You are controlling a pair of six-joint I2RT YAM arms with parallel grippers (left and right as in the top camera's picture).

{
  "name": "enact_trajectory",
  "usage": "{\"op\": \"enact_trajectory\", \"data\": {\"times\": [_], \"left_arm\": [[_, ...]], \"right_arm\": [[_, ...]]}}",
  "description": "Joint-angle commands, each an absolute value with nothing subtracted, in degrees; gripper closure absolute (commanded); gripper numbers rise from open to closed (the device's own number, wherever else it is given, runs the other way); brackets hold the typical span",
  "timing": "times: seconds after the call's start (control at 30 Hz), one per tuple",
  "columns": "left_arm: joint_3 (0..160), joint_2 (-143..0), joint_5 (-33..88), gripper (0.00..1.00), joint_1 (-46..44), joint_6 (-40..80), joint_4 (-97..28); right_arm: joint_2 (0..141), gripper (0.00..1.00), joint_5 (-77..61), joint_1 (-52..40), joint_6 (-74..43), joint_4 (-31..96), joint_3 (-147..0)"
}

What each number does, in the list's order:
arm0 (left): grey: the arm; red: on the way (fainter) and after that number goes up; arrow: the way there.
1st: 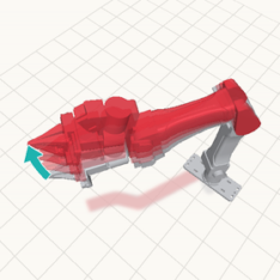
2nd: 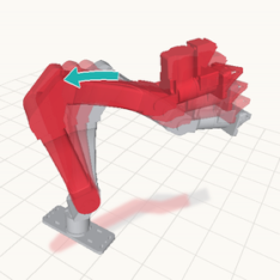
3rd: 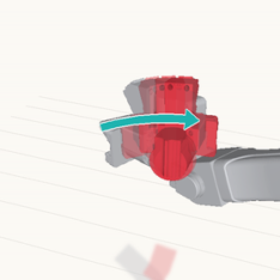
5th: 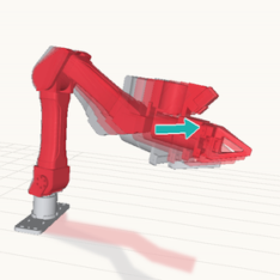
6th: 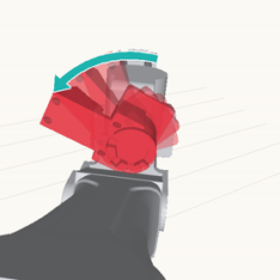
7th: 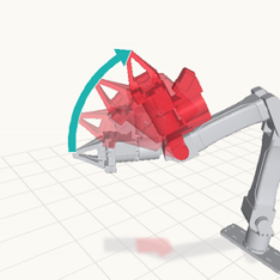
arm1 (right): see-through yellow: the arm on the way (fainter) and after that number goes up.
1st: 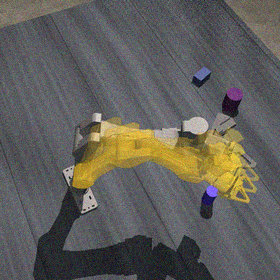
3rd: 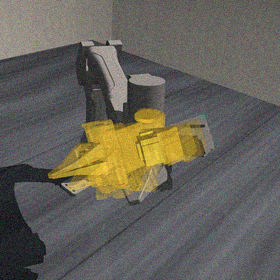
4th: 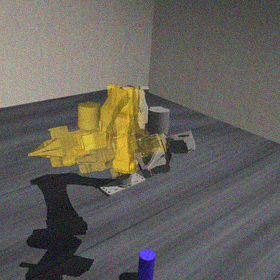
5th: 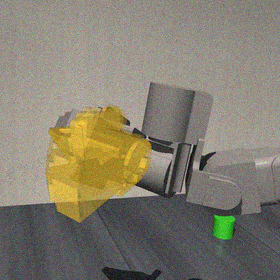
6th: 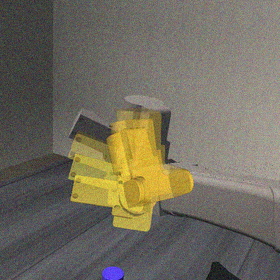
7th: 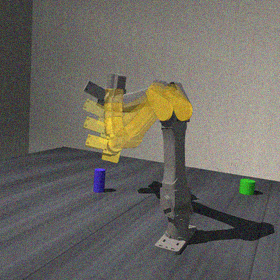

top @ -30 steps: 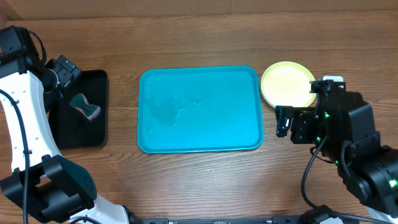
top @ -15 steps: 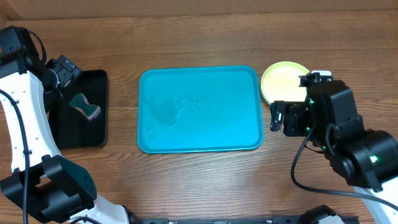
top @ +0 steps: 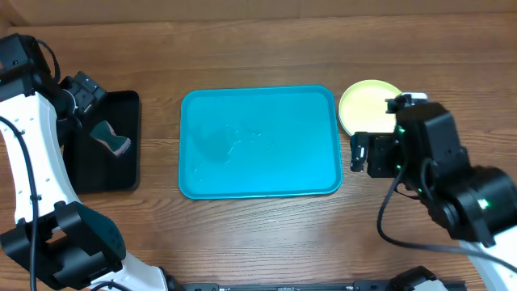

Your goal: Clean dirty plates on tray and stack at the side

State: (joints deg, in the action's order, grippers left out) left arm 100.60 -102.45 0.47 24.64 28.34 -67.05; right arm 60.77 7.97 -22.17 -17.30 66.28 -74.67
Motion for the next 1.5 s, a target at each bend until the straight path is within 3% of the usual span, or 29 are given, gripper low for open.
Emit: {"op": "enact_trajectory", "data": {"times": [0.0, 0.3, 0.63, 0.9, 1.13, 1.47], "left_arm": [[101.25, -103.07, 0.93, 0.0, 25.06, 28.73, -66.87], [101.25, -103.07, 0.93, 0.0, 25.06, 28.73, -66.87], [101.25, -103.07, 0.93, 0.0, 25.06, 28.73, -66.87], [101.25, -103.07, 0.93, 0.0, 25.06, 28.73, -66.87], [101.25, -103.07, 0.93, 0.0, 25.06, 28.73, -66.87], [101.25, -103.07, 0.93, 0.0, 25.06, 28.73, -66.87]], "right_arm": [[55.07, 0.0, 7.64, -18.96, -16.93, 61.63, -70.81], [35.75, 0.0, -6.17, -4.62, -16.84, 31.62, -40.53], [11.46, 0.0, -8.03, -3.14, -16.71, 4.01, -10.74], [0.47, 0.0, -6.94, -3.2, -16.27, 1.56, -3.09], [0.12, 0.0, -6.07, -3.18, -16.21, -1.21, -0.45], [0.16, 0.0, -2.48, -3.18, -5.69, 4.78, -0.47]]}}
